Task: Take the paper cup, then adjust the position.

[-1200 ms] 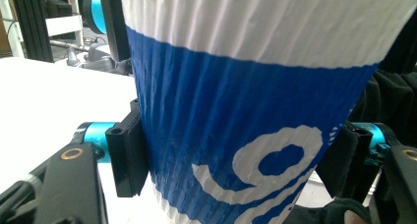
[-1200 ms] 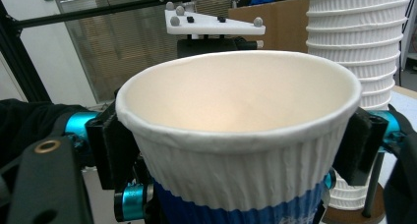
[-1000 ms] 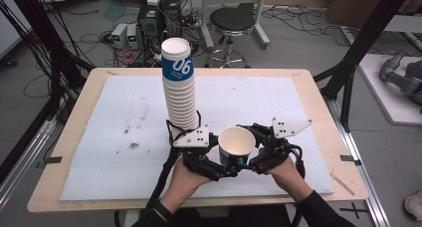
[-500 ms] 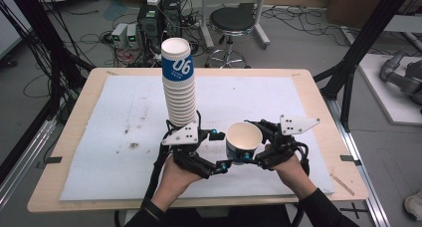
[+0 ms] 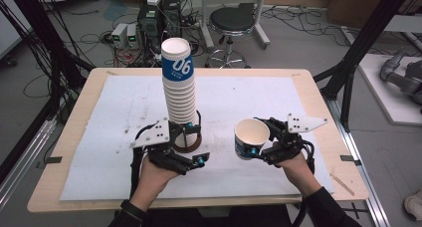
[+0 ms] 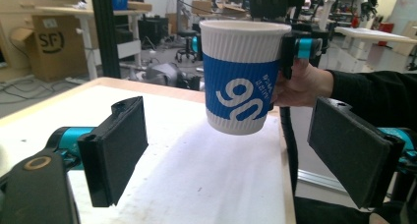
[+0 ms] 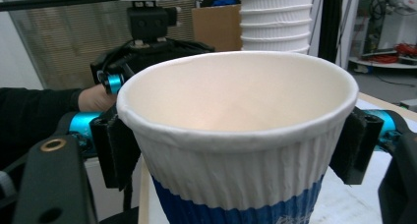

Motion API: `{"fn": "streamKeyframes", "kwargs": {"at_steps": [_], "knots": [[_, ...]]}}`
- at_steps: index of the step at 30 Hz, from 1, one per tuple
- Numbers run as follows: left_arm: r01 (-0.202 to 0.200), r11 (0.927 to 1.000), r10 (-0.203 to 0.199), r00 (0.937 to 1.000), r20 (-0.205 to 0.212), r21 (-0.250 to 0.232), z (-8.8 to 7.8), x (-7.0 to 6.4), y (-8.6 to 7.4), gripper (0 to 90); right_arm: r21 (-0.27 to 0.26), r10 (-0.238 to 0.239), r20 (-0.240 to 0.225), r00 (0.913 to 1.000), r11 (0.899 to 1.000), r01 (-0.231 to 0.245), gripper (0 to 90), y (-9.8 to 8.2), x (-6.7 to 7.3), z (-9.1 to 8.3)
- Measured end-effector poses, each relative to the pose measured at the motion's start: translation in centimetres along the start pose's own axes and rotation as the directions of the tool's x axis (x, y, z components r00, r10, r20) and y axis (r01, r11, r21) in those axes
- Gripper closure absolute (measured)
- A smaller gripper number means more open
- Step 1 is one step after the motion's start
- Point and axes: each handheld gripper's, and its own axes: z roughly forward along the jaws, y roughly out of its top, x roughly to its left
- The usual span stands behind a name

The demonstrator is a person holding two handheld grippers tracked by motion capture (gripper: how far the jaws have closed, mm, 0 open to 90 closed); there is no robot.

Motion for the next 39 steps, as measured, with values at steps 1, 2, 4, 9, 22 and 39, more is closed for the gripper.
{"fn": "streamKeyframes", "kwargs": {"at_steps": [1,2,4,9,22,39], "knots": [[-0.011,0.9999,0.011,0.9998,-0.017,0.008,-0.2,0.0,0.0,15.1,-0.001,-0.002,0.003,1.0,1.0,0.002,21.1,-0.1,-0.1,-0.1],[-0.023,0.9997,0.023,0.9994,-0.026,0.012,-0.5,0.0,0.0,15.1,0.0,0.0,0.006,1.0,1.0,0.001,21.1,-0.1,-0.1,-0.2],[-0.028,0.9996,0.028,0.999,-0.035,0.002,-0.9,0.1,0.0,15.1,0.003,0.0,0.012,0.9999,1.0,0.0,21.1,-0.2,-0.1,-0.3],[-0.041,0.9991,0.04,0.9976,-0.057,-0.009,-1.7,0.2,-0.4,15.1,-0.002,-0.012,0.029,0.9995,1.0,0.012,21.1,-0.3,-0.4,-0.7],[-0.037,0.9991,0.036,0.9972,-0.066,-0.02,-1.9,0.0,-0.5,15.1,-0.003,-0.004,0.045,0.999,1.0,0.004,21.1,-0.3,-0.6,-1.0],[-0.031,0.9995,0.031,0.9977,-0.06,-0.004,-1.4,0.1,-0.7,15.1,-0.006,-0.01,0.055,0.9984,1.0,0.011,21.1,-0.3,-0.4,-1.4]]}}
